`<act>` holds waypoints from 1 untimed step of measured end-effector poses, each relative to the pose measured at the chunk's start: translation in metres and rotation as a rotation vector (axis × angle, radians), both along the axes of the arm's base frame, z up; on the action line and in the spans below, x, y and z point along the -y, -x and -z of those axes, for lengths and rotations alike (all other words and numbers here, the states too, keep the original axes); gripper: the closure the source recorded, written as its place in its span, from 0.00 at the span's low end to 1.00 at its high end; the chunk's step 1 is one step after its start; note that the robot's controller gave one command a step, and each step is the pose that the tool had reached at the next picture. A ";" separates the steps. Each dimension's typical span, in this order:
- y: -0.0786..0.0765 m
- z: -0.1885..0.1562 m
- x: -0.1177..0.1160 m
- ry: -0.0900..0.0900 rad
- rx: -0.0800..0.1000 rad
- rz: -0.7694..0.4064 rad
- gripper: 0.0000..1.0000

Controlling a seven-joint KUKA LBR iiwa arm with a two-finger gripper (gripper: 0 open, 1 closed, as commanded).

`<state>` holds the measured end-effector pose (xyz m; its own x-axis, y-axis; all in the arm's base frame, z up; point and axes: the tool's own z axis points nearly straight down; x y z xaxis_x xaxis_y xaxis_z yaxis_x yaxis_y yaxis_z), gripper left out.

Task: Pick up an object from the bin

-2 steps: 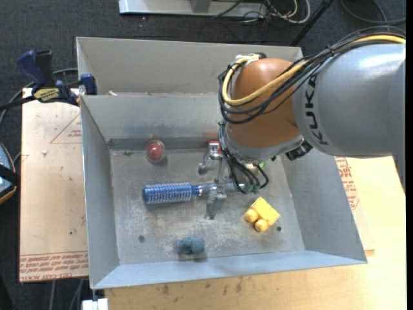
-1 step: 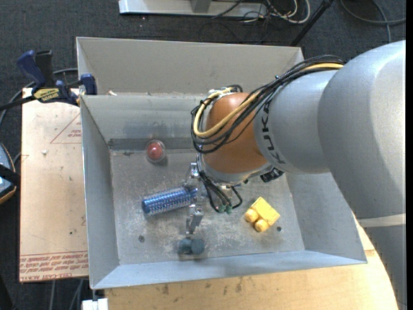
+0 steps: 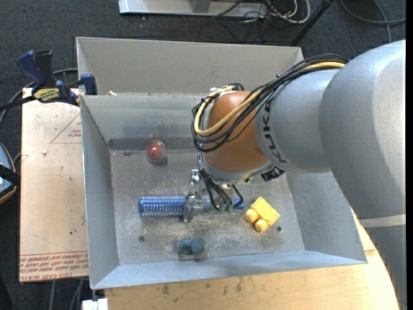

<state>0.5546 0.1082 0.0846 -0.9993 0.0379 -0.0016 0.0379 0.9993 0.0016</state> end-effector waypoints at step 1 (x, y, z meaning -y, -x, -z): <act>0.049 -0.173 0.008 0.001 0.006 -0.231 1.00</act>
Offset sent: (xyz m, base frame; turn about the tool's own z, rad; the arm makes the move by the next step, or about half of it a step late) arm -0.0497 -0.0084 0.1700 -0.2314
